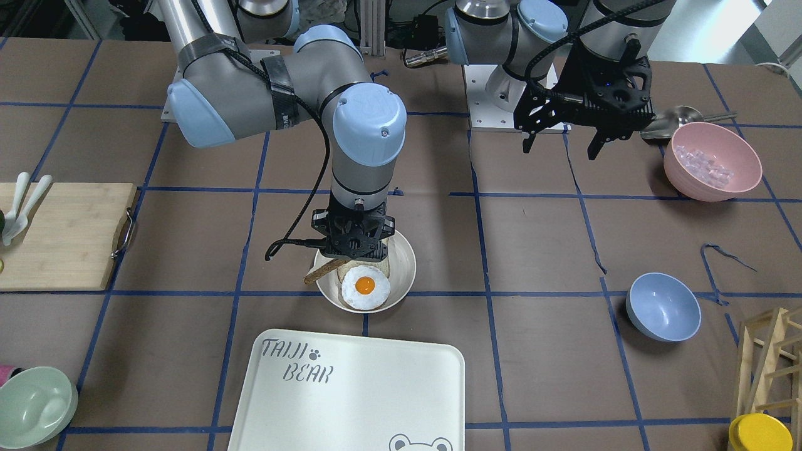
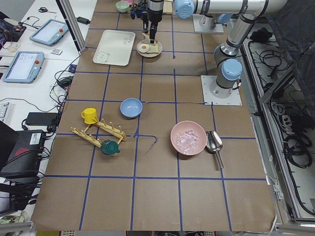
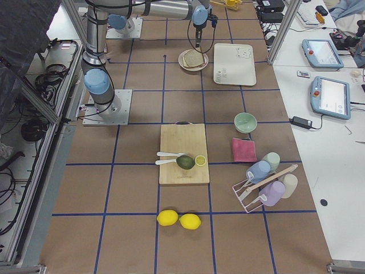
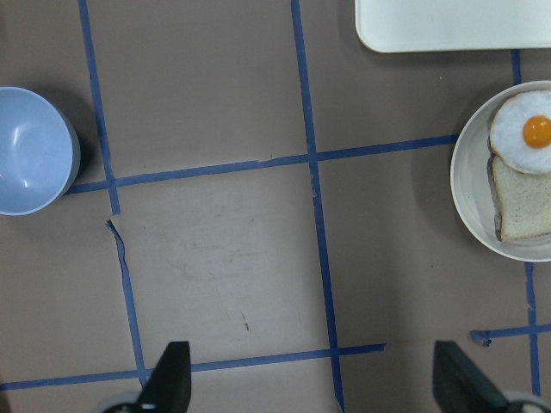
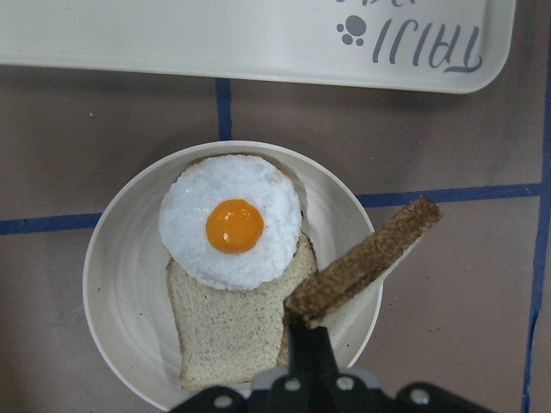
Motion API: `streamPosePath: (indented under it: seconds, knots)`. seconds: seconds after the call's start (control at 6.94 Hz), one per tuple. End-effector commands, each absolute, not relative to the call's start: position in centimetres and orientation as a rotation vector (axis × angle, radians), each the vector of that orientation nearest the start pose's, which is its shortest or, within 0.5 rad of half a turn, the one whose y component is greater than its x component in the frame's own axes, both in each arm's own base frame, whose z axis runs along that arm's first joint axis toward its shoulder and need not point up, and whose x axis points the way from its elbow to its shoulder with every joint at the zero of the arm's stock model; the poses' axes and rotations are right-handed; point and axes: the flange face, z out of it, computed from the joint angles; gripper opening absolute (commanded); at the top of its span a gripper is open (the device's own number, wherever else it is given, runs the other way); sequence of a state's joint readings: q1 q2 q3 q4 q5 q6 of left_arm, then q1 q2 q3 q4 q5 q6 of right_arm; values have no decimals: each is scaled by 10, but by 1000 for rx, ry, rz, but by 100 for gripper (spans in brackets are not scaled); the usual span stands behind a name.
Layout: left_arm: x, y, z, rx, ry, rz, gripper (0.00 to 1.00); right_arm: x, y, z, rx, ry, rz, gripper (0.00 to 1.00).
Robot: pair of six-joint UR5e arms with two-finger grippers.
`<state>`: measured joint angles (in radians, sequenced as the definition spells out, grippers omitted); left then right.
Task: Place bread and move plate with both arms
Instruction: 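Carry the bread slice with the right gripper over the egg plate, then lower the bread onto the egg, open the right gripper, and withdraw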
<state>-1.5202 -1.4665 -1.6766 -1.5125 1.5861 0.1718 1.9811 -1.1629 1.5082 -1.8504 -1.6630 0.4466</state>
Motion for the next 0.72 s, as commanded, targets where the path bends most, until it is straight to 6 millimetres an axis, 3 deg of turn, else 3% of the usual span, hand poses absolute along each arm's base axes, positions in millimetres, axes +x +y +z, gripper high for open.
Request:
streamPosePath:
  seconds: [0.0,0.29,0.58]
  knots:
    - [-109,-459,491,188,3113,-85,100,379,-529,311,2,3211,-23,21]
    - [-109,-460,490,188,3113,-83,100,393,-524,313,31,3131,-8,25]
    - [-109,-461,489,188,3114,-76,100,391,-524,316,-2,3138,-24,55]
